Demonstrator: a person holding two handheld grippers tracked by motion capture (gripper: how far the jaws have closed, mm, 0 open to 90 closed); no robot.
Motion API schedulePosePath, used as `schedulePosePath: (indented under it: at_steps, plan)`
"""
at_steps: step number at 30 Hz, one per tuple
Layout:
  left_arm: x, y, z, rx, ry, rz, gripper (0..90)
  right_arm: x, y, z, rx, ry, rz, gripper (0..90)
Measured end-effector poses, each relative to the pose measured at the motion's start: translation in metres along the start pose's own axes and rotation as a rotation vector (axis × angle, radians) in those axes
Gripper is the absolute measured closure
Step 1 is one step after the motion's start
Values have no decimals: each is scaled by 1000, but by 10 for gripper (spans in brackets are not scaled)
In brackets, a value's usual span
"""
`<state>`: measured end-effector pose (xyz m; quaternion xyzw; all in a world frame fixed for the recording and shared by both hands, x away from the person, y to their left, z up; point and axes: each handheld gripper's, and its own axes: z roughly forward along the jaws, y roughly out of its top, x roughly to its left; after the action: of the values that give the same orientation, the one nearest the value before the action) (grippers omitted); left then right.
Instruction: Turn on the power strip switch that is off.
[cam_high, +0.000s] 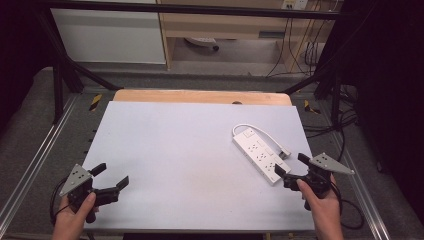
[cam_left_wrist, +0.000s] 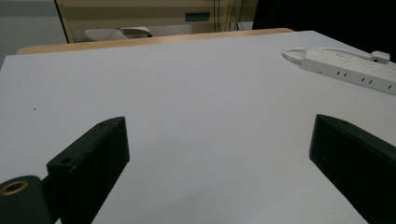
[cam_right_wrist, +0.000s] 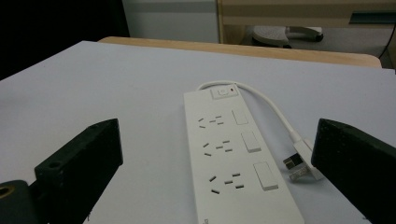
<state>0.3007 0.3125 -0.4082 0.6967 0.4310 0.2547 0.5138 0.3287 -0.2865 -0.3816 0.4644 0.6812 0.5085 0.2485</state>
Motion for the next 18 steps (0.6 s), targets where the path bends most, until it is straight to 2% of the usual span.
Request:
schedulePosePath:
  at_steps: [18]
  plan:
    - [0,0,1,8,-2,8,49,3,13,12,30,6,-33,23]
